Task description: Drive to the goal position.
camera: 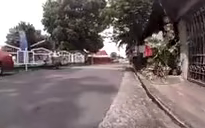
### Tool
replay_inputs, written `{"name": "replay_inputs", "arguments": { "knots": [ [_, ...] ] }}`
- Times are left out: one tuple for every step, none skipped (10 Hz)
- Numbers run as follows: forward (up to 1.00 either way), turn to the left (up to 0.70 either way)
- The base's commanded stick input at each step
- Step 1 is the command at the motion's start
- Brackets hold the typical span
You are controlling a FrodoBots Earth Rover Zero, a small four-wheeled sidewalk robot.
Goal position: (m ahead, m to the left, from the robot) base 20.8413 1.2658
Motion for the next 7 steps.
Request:
{"name": "replay_inputs", "arguments": {
  "knots": [
    [0.70,0.00],
    [0.70,0.00],
    [0.70,0.00],
    [0.70,0.00],
    [0.70,0.00],
    [0.70,0.00],
    [0.70,0.00]
  ]
}}
